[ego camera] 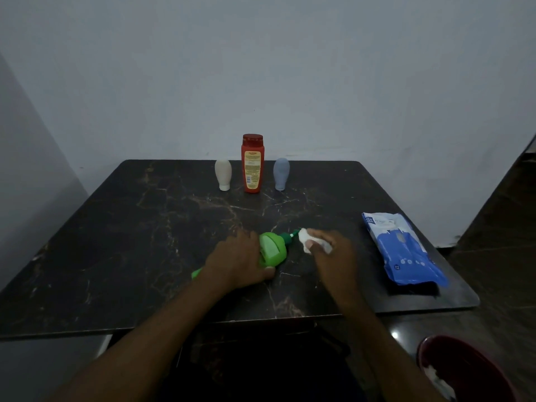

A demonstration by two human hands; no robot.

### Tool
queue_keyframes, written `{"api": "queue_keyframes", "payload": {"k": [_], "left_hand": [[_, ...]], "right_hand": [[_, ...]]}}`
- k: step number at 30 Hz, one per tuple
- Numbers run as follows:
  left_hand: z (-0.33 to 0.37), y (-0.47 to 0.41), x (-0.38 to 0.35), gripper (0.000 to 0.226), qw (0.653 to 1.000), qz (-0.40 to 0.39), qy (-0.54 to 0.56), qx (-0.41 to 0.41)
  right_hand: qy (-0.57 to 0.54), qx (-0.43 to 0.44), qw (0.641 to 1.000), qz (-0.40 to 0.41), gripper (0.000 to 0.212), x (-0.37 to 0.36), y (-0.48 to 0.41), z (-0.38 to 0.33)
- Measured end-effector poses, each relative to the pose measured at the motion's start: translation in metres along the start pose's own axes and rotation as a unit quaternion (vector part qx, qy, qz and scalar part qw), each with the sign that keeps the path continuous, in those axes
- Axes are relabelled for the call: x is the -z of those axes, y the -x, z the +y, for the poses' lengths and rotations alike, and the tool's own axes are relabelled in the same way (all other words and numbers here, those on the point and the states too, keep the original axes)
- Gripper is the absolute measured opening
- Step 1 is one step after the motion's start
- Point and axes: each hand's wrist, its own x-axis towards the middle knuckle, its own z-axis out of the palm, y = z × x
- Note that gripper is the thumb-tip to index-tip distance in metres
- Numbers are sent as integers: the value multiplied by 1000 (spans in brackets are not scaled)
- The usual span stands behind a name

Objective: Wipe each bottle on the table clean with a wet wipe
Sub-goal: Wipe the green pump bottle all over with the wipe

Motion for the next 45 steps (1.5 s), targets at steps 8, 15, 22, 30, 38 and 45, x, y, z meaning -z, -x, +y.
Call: {"api": "queue_keyframes", "payload": {"k": [8, 15, 22, 30, 38, 45], "left_hand": [[-7, 0, 8, 93, 991, 50, -98, -80], [-8, 5, 5, 91, 980, 104, -135, -107], [-10, 5, 0, 79, 970, 148, -146, -129], [-14, 17, -22, 63, 917, 281, -200, -199], [-15, 19, -23, 64, 921, 273, -199, -195], [-16, 10, -14, 73, 944, 226, -159, -178]], "right_hand": [[376, 182, 899, -127, 49, -16, -26, -9], [418, 153, 878, -177, 34, -12, -31, -44], [370, 193, 907, -59, 25, -15, -2, -23], [436, 60, 811, -386, 21, 0, -61, -81], [421, -4, 807, -415, 20, 2, -57, -76], [414, 195, 887, -64, 15, 0, 9, -31]]}}
